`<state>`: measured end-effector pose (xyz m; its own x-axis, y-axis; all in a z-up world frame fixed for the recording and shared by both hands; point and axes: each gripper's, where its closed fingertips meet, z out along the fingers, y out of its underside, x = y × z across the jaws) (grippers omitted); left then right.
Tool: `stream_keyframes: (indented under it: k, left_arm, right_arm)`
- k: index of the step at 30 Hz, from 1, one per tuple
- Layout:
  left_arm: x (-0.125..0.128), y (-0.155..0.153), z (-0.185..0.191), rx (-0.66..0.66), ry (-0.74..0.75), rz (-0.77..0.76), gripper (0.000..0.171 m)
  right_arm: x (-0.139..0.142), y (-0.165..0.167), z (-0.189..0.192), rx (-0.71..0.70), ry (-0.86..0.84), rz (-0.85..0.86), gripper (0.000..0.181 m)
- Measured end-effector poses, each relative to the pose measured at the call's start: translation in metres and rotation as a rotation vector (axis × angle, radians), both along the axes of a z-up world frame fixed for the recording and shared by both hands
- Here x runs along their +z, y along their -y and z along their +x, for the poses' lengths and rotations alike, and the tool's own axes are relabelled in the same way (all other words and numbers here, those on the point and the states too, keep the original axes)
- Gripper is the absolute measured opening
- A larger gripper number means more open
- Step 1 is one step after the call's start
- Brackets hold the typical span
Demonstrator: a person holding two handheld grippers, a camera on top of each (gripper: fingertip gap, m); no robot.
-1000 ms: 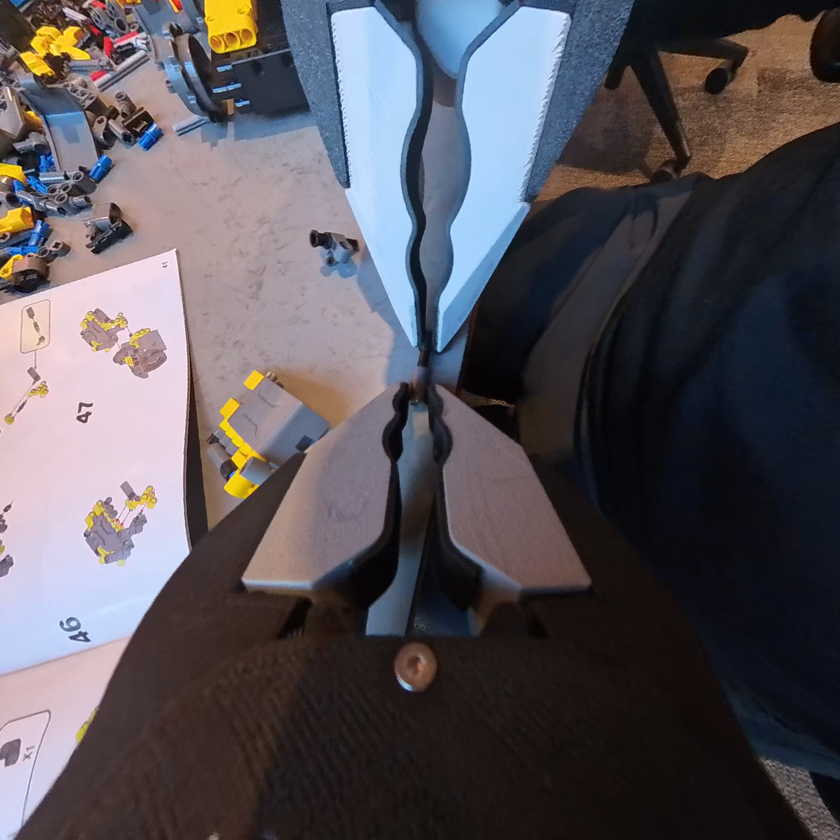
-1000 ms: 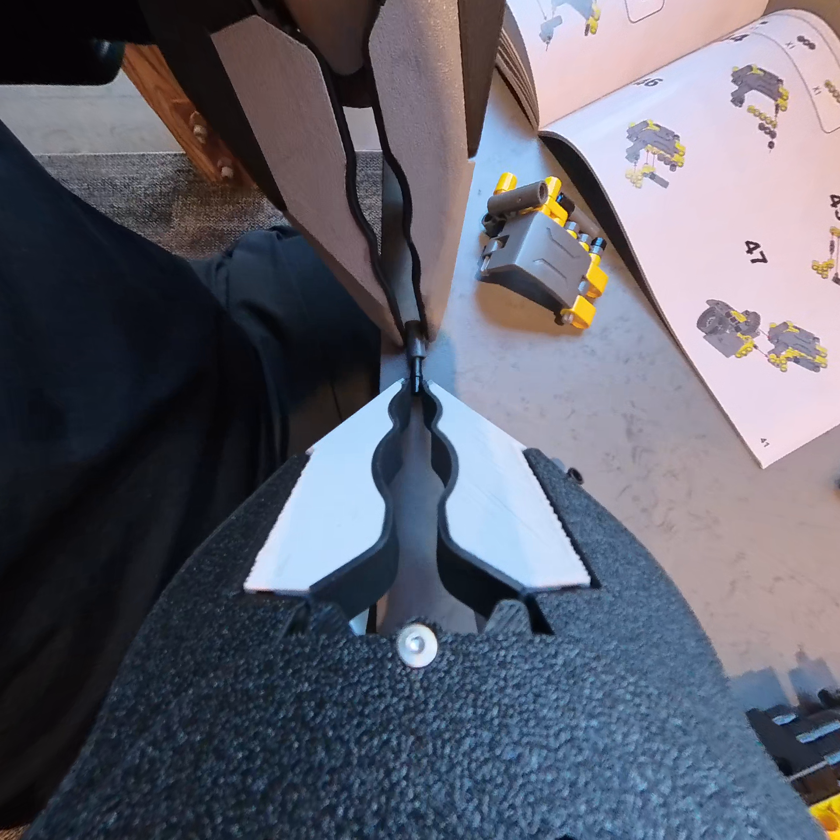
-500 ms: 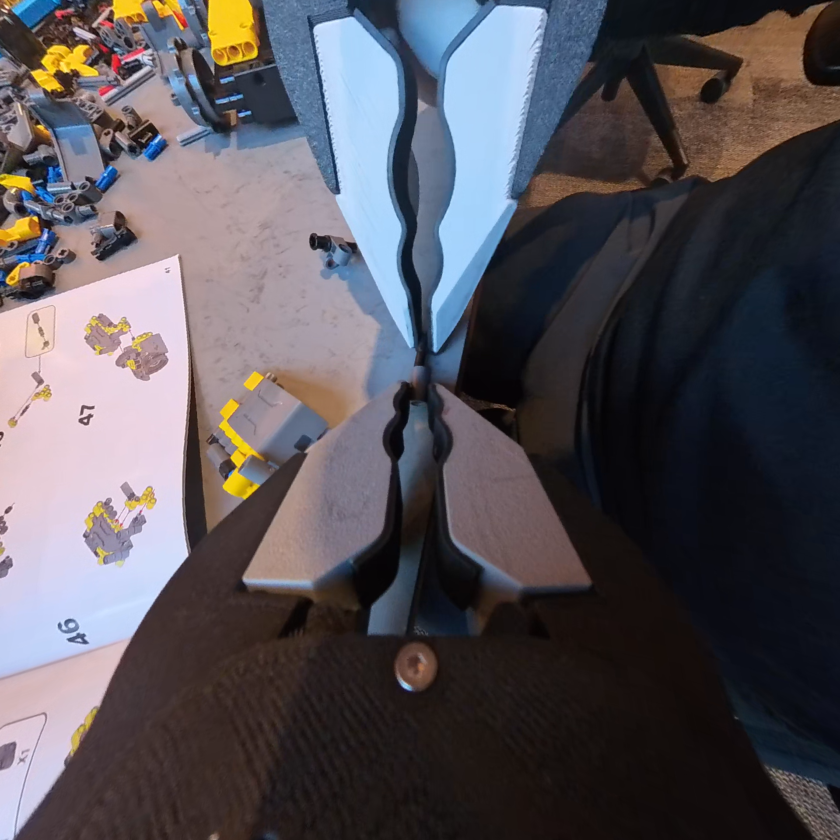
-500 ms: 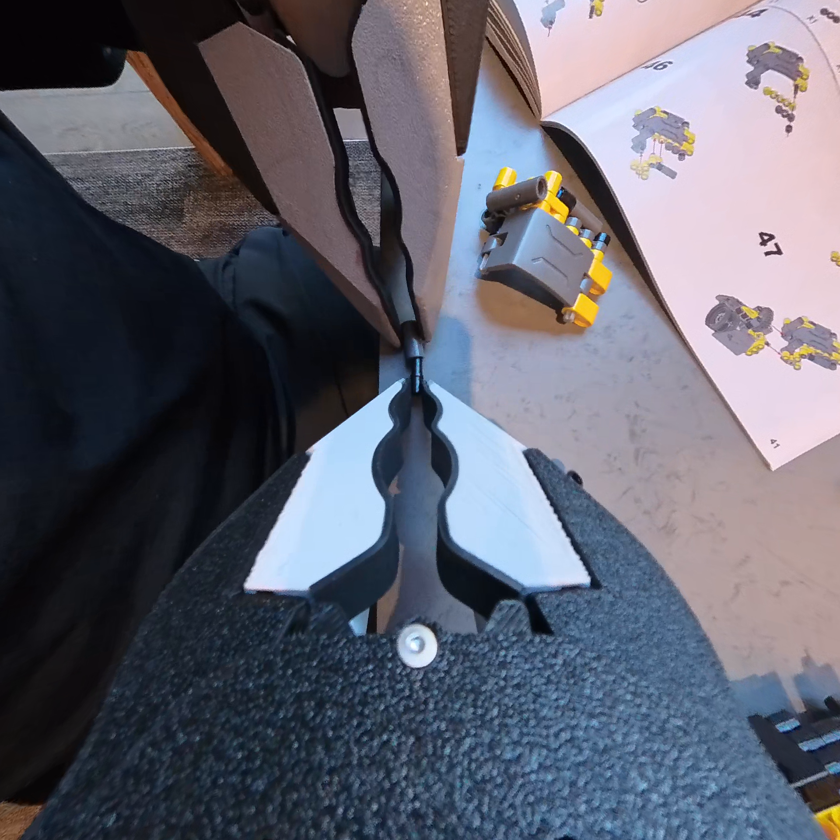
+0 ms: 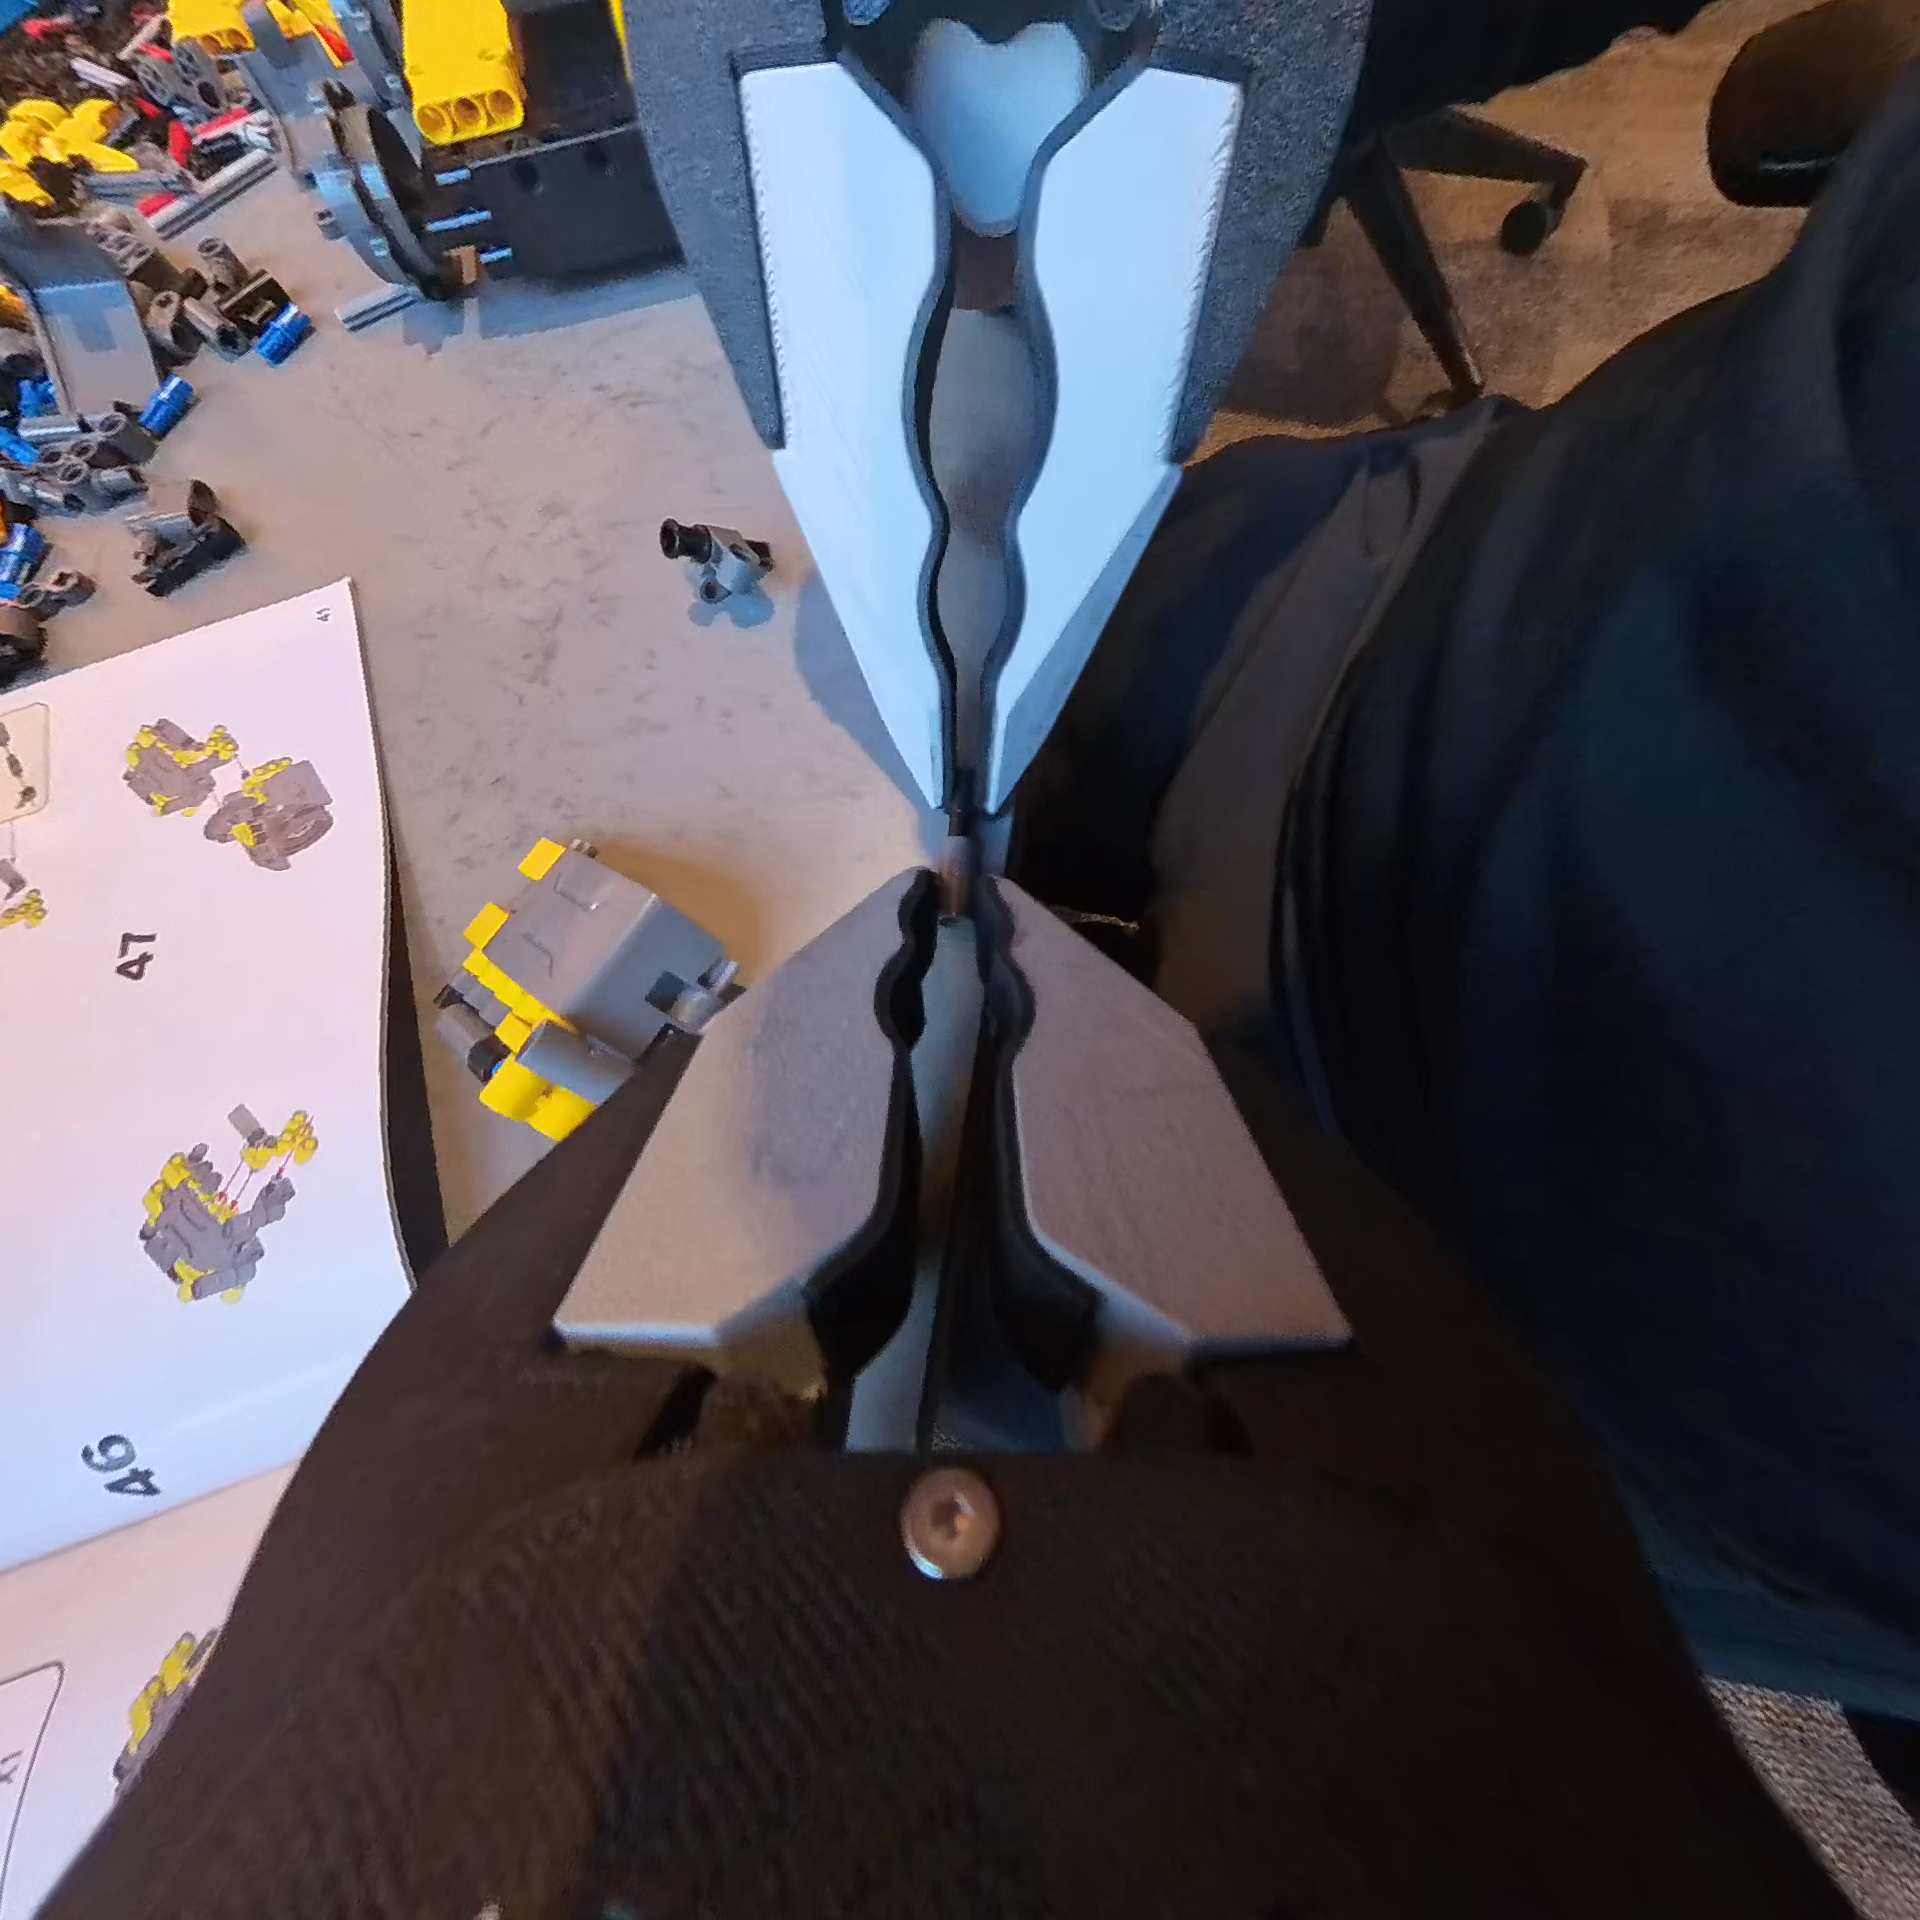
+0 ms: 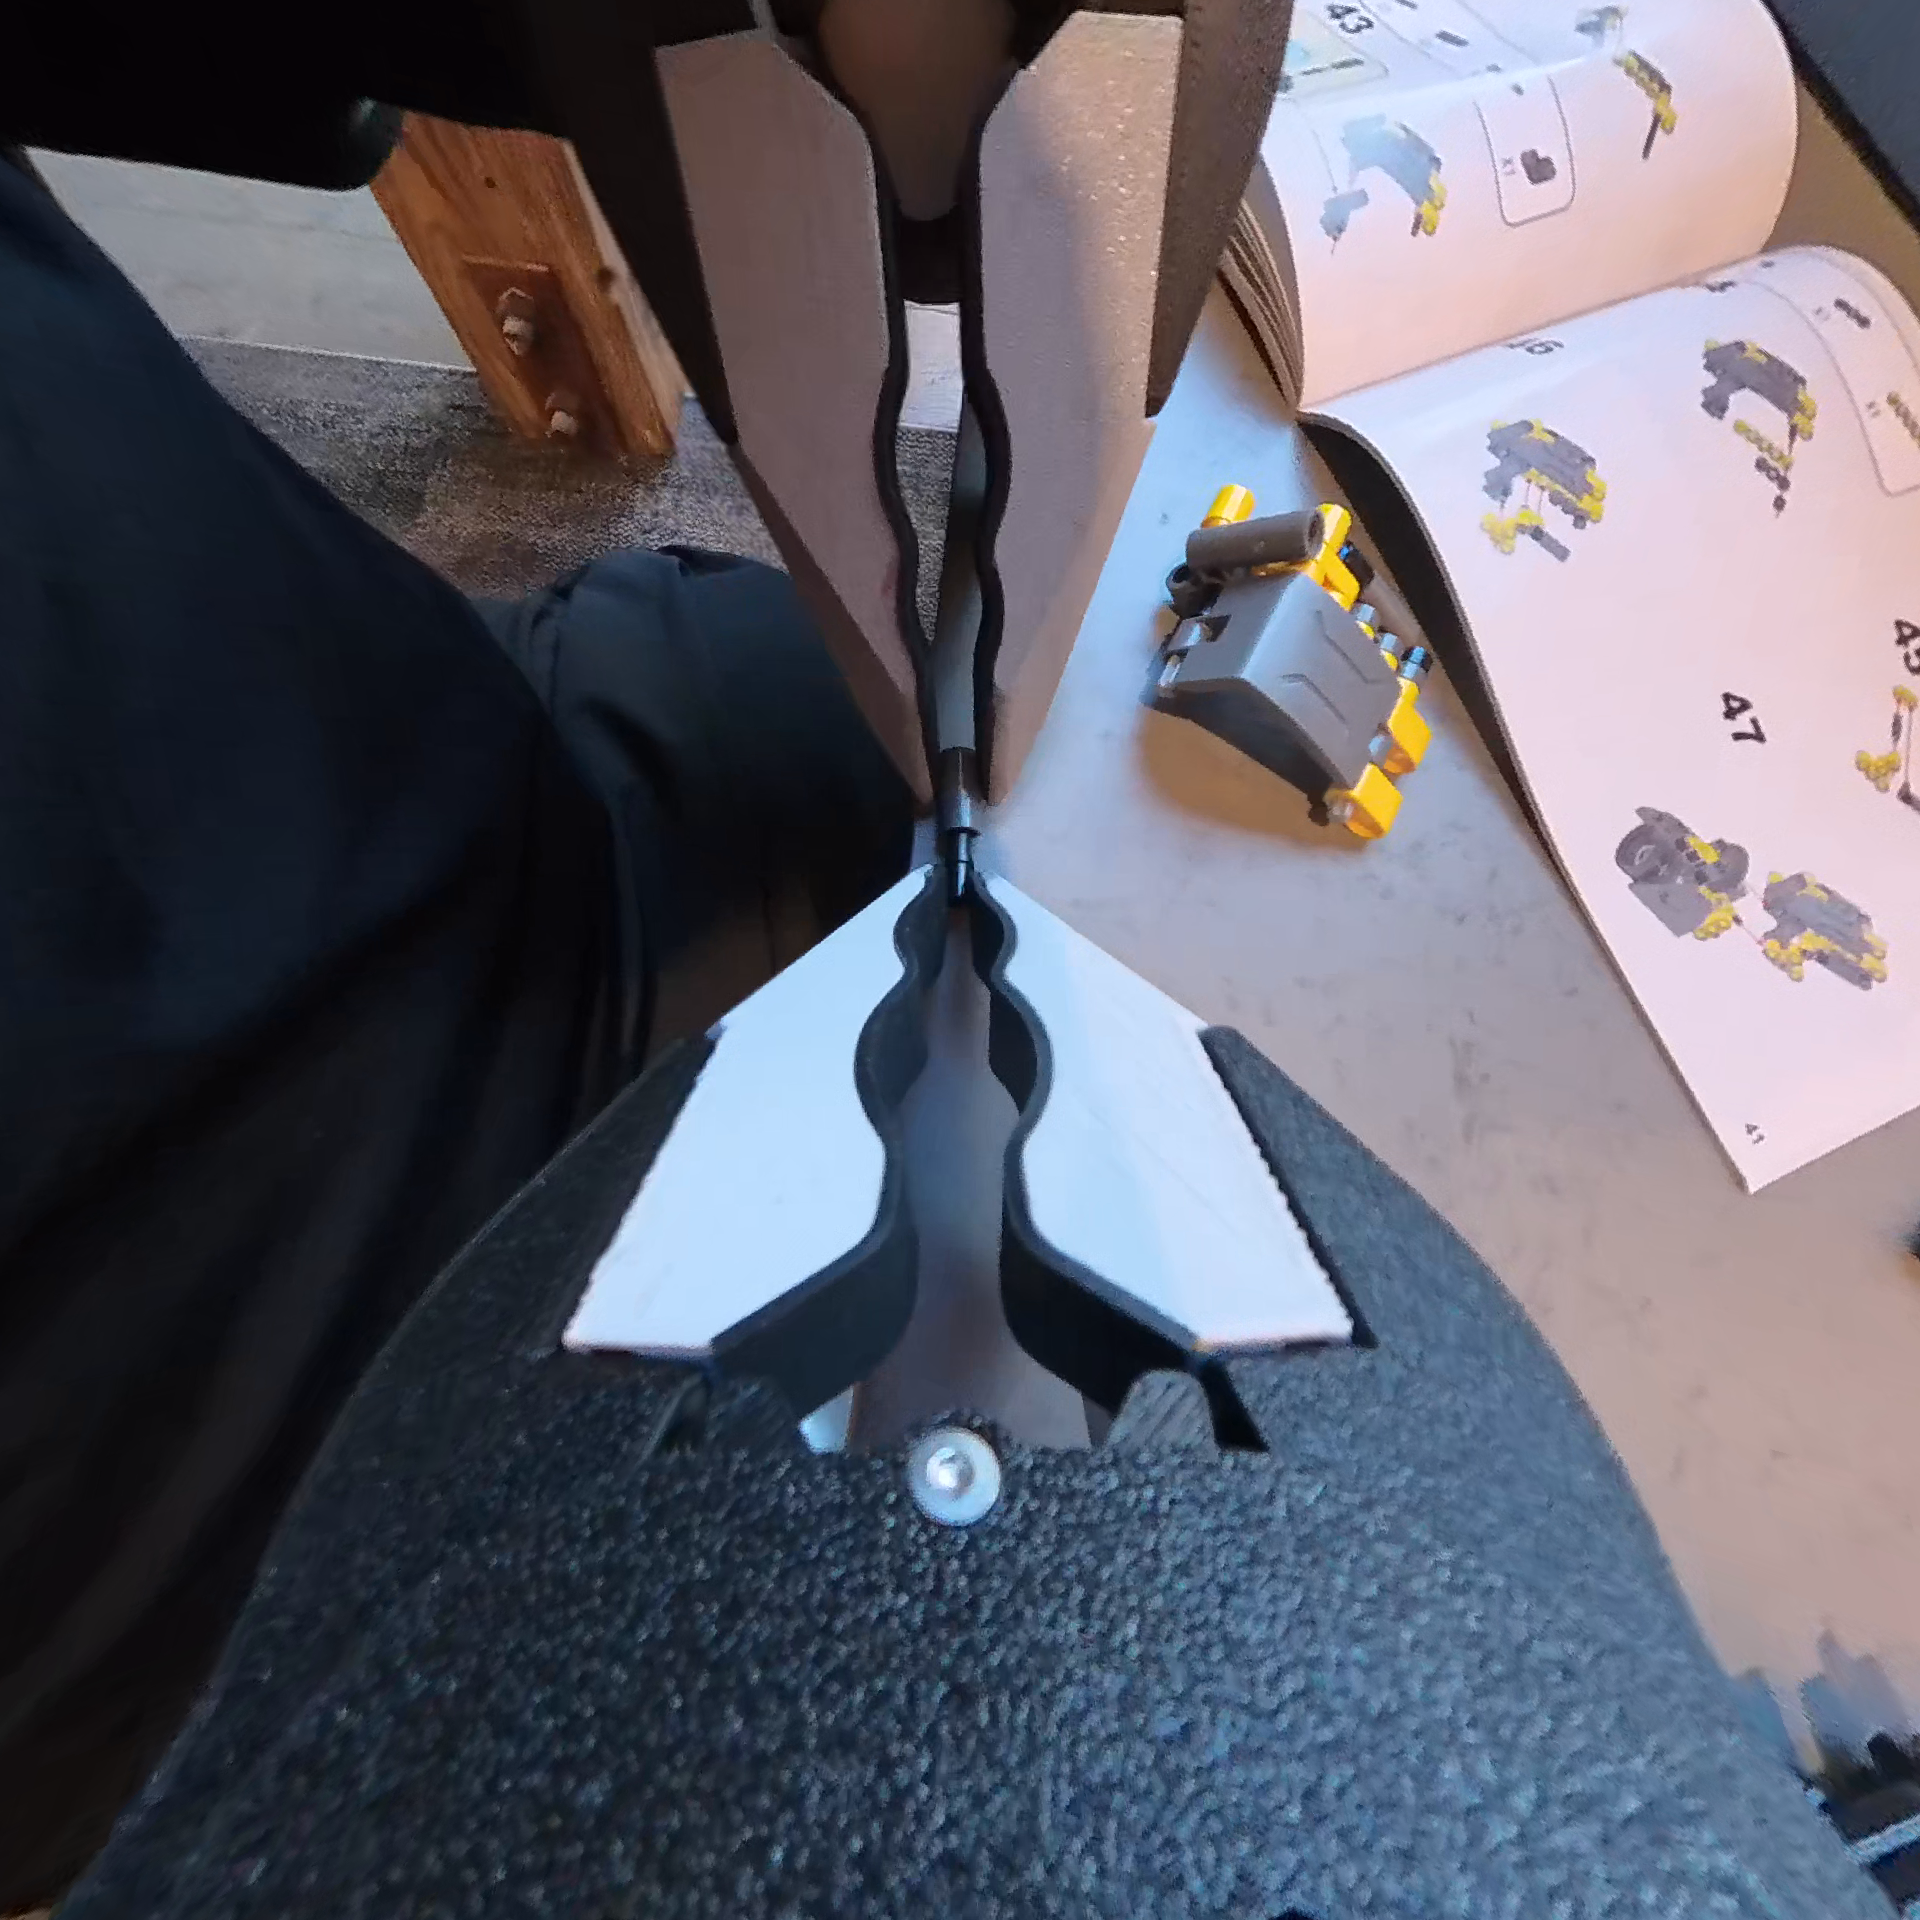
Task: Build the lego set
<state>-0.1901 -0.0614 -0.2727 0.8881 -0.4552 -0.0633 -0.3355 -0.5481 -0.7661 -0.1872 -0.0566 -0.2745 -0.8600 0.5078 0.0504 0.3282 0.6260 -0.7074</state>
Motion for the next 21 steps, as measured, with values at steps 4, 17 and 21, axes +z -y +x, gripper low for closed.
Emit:
stream_keyframes:
  k: [4, 17, 21]
  left_arm:
    - [0.000, 0.002, 0.002, -0.018, 0.020, -0.003, 0.006]
    - [0.001, -0.001, -0.005, 0.083, 0.056, 0.000, 0.006]
    - [0.002, -0.002, -0.008, 0.118, 0.086, -0.001, 0.005]
  right_arm:
    - [0.000, 0.002, 0.002, 0.032, -0.061, 0.036, 0.002]
    - [0.002, 0.000, -0.006, -0.117, -0.129, 0.079, 0.002]
    - [0.002, 0.000, -0.009, -0.170, -0.095, 0.045, 0.002]
